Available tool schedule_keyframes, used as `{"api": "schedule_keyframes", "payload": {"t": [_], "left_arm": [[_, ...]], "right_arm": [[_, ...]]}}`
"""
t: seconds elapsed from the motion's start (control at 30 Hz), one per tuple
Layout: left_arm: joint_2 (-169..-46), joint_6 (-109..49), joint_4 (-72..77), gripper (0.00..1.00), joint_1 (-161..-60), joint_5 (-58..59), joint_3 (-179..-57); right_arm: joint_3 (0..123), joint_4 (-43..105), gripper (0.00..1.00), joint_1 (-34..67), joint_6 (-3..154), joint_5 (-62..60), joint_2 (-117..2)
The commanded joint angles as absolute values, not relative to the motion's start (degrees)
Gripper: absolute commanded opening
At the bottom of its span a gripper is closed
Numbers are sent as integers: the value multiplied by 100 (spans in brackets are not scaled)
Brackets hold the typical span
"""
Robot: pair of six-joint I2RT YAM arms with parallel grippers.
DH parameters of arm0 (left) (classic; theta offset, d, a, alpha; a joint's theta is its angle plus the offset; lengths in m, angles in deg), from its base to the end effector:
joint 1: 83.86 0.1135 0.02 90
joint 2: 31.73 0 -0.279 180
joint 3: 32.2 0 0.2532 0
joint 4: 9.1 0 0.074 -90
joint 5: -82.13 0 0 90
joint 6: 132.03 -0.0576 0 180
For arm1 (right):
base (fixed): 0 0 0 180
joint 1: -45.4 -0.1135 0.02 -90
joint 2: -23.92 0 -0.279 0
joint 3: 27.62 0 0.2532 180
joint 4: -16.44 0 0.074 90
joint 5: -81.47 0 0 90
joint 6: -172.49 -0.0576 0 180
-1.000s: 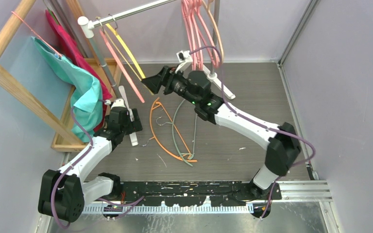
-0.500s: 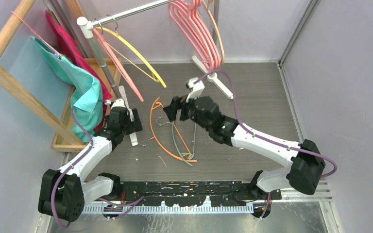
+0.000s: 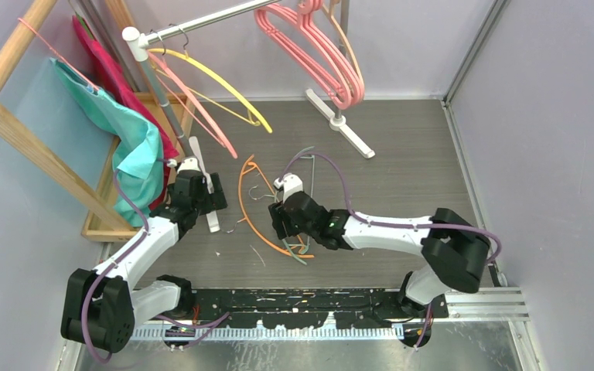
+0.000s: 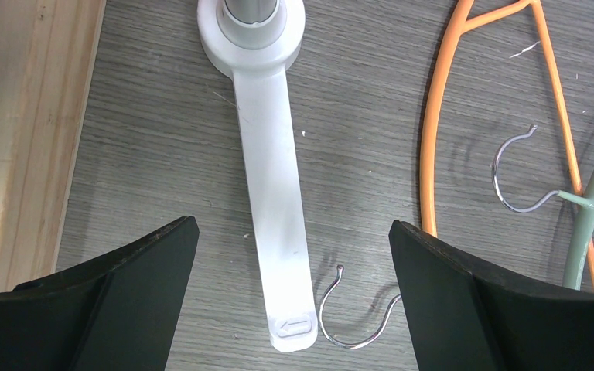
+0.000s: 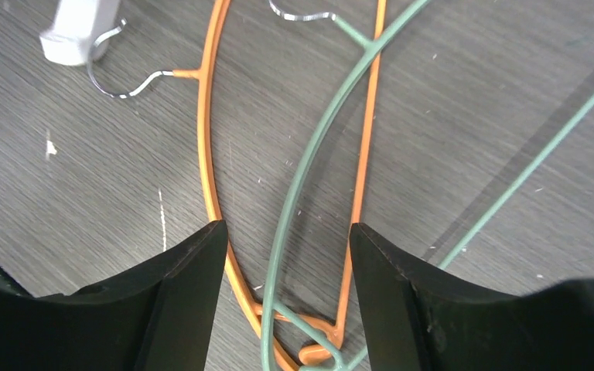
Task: Organize the hangers
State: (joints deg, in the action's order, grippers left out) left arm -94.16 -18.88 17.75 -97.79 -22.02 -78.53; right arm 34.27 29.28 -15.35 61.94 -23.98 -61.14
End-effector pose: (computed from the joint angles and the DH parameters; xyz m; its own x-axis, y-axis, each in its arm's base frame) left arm 0.2258 -0.0415 0.2021 -0.6316 -0.2361 -0.7385 -0.2050 0.9695 -0.1346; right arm 0.1764 0.2835 0.2157 -0.5272 -0.2490 -0.8124 -0.5880 0.7971 0.1373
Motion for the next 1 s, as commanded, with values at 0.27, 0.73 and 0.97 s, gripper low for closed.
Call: {"api": "schedule_keyframes", "payload": {"t": [0.27, 0.73, 0.97], "left_arm": [[-9281, -1892, 1682, 98, -9807, -2219, -7885], [-9270, -1891, 1673, 98, -9809, -2229, -7872], [-9229, -1883, 1695, 98, -9809, -2234, -7855]], "right_arm": [[3751, 2441, 54, -1615, 5941, -2217, -7270], [3365, 2382, 8, -1572, 5841, -2663, -7097], [2934, 2430, 1, -1081, 5815, -2579, -6068]]}}
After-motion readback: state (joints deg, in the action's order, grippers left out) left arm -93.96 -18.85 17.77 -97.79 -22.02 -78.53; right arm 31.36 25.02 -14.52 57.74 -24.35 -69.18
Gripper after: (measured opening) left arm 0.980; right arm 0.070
